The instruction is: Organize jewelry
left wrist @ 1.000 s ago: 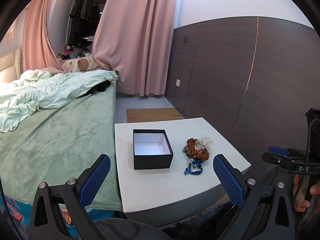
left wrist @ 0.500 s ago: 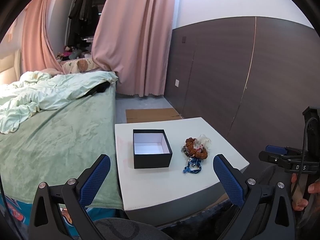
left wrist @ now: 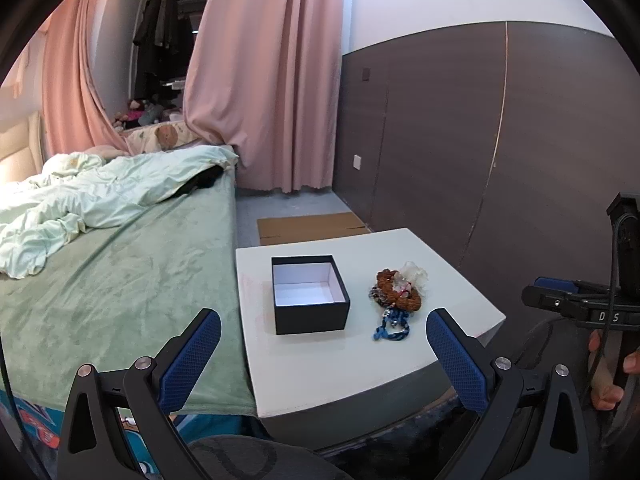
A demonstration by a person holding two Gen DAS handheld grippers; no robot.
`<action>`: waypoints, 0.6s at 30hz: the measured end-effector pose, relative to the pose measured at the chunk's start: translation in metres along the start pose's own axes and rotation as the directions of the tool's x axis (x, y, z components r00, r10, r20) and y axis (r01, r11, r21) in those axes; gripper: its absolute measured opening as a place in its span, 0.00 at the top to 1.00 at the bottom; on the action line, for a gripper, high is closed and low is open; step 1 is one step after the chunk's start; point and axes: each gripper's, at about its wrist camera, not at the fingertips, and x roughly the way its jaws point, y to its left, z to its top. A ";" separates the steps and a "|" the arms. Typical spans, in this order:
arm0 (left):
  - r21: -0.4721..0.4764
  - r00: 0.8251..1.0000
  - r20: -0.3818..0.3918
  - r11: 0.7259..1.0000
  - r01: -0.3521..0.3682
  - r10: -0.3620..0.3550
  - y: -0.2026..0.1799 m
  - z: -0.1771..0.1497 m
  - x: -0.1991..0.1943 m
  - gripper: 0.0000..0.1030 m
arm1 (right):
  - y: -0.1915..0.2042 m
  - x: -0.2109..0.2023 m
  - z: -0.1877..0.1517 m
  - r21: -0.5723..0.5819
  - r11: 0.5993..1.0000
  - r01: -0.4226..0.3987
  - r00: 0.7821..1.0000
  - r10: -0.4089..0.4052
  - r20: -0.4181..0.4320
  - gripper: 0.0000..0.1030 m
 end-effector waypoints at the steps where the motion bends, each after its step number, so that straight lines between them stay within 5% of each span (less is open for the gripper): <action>1: 0.001 1.000 0.000 1.000 -0.001 0.001 0.000 0.000 0.000 0.00 | -0.001 0.001 0.000 0.003 1.000 -0.005 1.000 0.005 0.002 0.24; 18: 0.065 0.994 -0.100 0.996 0.054 -0.047 -0.001 0.025 0.026 0.00 | -0.048 0.021 0.007 0.137 0.990 -0.045 0.999 0.047 -0.013 0.24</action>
